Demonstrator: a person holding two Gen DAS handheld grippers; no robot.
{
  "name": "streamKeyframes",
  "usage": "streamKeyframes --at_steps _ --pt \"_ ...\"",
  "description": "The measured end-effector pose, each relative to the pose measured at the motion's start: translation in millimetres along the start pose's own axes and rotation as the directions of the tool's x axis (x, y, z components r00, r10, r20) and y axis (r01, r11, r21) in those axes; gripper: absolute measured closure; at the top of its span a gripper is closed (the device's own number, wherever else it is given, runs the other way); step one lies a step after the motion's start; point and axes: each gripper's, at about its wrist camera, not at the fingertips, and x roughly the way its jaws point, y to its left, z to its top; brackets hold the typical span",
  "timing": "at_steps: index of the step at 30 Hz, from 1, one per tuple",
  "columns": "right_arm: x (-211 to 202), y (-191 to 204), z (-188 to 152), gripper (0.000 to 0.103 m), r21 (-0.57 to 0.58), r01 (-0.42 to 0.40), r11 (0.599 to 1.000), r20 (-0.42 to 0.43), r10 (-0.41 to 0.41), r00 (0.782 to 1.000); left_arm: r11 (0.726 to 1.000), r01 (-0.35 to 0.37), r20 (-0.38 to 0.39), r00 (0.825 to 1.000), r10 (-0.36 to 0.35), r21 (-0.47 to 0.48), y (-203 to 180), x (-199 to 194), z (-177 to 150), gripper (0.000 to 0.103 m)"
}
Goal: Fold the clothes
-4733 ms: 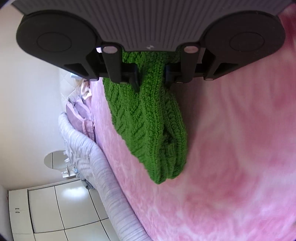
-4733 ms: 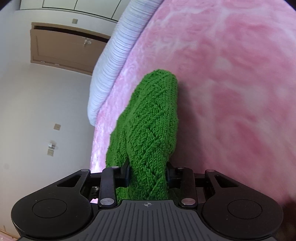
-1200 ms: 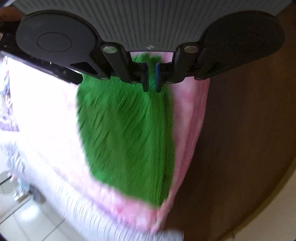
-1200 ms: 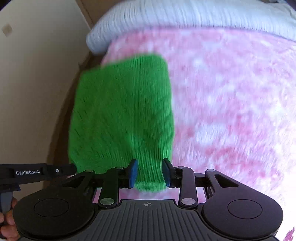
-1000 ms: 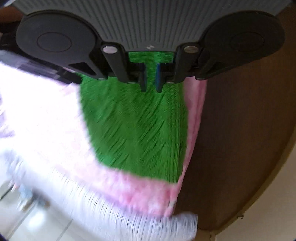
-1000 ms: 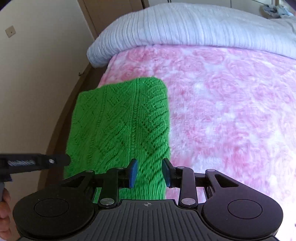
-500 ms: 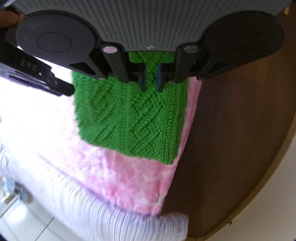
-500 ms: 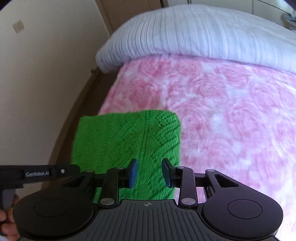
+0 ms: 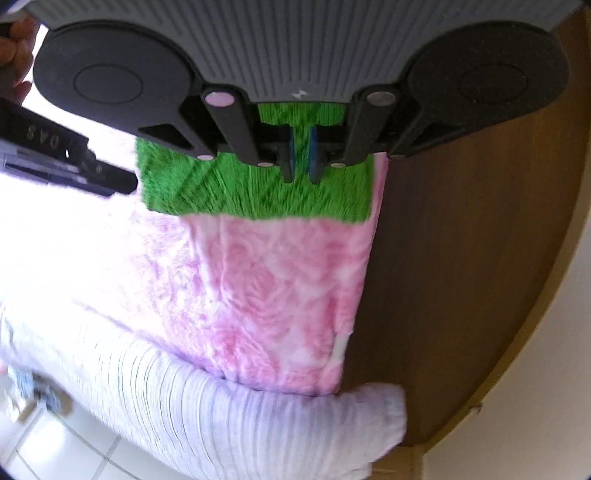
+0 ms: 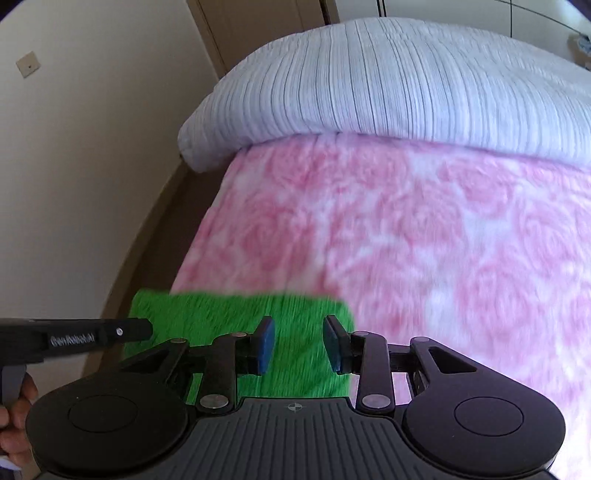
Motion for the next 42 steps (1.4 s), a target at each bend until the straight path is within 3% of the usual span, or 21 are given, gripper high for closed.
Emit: streamKeyframes --at_steps 5,10,14,17,22,25,28,31,35,39,42 --pt "51 2 -3 0.069 -0.037 0.003 0.999 -0.076 -0.006 0.997 0.996 -0.069 -0.005 0.998 0.070 0.063 -9 46 0 0.096" --pt "52 2 -4 0.069 -0.053 0.016 0.998 -0.080 -0.021 0.997 0.998 -0.060 -0.006 0.998 0.060 0.028 -7 37 2 0.097" --pt "11 -1 -5 0.069 -0.008 -0.005 1.000 -0.050 0.004 0.999 0.999 -0.037 -0.011 0.999 0.037 -0.005 1 7 -4 0.096" --pt "-33 6 -28 0.069 0.005 -0.006 1.000 -0.051 0.006 0.999 0.999 -0.036 -0.031 0.999 0.035 -0.027 6 -24 -25 0.095" --pt "-76 22 -88 0.069 0.049 -0.014 0.999 -0.134 0.020 0.991 0.998 -0.017 -0.133 0.991 0.009 -0.064 -4 -54 -88 0.091" --pt "-74 37 -119 0.069 0.032 -0.013 0.999 -0.197 0.019 0.980 0.998 -0.020 -0.173 0.985 0.009 -0.065 -15 -53 -120 0.086" --pt "-52 42 -137 0.069 0.008 0.014 1.000 -0.225 -0.012 0.974 0.996 -0.061 -0.155 0.987 0.049 -0.071 -18 -43 -135 0.085" --pt "-52 40 -131 0.069 0.041 0.027 0.999 -0.244 -0.017 0.970 0.995 -0.067 -0.157 0.986 0.054 -0.077 -17 -54 -125 0.085" --pt "-90 45 -124 0.069 0.068 0.051 0.996 -0.238 -0.033 0.971 0.993 -0.117 -0.093 0.989 0.119 0.029 -29 -103 -120 0.072" --pt "-138 56 -126 0.066 0.131 0.030 0.991 -0.223 0.000 0.975 0.991 -0.130 -0.049 0.990 0.132 0.042 -34 -156 -121 0.063" --pt "-170 71 -127 0.059 0.140 0.037 0.989 -0.190 -0.010 0.982 0.991 -0.127 -0.022 0.992 0.128 0.048 -36 -188 -125 0.060"
